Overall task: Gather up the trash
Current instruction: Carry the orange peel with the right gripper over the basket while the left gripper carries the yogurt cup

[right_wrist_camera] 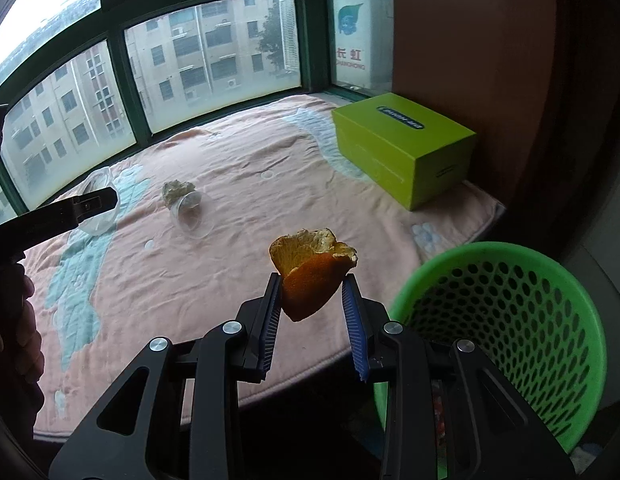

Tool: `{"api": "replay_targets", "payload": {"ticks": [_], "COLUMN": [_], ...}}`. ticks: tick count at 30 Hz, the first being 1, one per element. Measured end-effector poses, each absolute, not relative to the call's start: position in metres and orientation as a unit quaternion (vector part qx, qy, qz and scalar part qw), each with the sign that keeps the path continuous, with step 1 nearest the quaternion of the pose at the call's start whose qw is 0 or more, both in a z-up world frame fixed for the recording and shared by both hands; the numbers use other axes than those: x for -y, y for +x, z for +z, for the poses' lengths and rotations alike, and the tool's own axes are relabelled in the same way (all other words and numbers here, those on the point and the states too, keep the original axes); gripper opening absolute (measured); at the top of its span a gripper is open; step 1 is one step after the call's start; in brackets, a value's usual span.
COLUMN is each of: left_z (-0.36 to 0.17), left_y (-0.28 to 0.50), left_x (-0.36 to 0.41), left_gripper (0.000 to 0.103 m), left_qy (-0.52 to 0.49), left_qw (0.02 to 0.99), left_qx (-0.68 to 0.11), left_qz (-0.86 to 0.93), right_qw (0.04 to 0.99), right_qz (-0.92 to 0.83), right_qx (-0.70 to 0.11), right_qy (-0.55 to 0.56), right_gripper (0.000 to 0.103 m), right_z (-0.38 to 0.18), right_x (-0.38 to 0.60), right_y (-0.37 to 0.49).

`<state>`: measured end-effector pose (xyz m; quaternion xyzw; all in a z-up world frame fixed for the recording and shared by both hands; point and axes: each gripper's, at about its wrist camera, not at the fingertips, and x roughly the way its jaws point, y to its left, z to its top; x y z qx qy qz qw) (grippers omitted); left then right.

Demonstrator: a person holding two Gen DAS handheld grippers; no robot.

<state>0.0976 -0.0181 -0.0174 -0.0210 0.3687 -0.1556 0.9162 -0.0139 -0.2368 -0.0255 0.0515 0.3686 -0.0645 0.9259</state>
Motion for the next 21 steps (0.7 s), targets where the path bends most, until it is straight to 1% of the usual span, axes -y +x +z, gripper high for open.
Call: {"api": "replay_targets", "payload": {"ticks": [21], "left_z": [0.011], "left_y": [0.051], "left_x": [0.118], "left_gripper": [0.067], "left_qy": [0.023], "left_qw": [0.903], "left_qx": [-0.345], "left_qz": [-0.255], "right_qw": [0.911], "right_qz": [-0.193], "right_qx": [-0.349], "right_qy": [0.105], "right_gripper": [0.032], "right_z": [-0.017], "right_x": [0.322], "right_y": [-0.100]}}
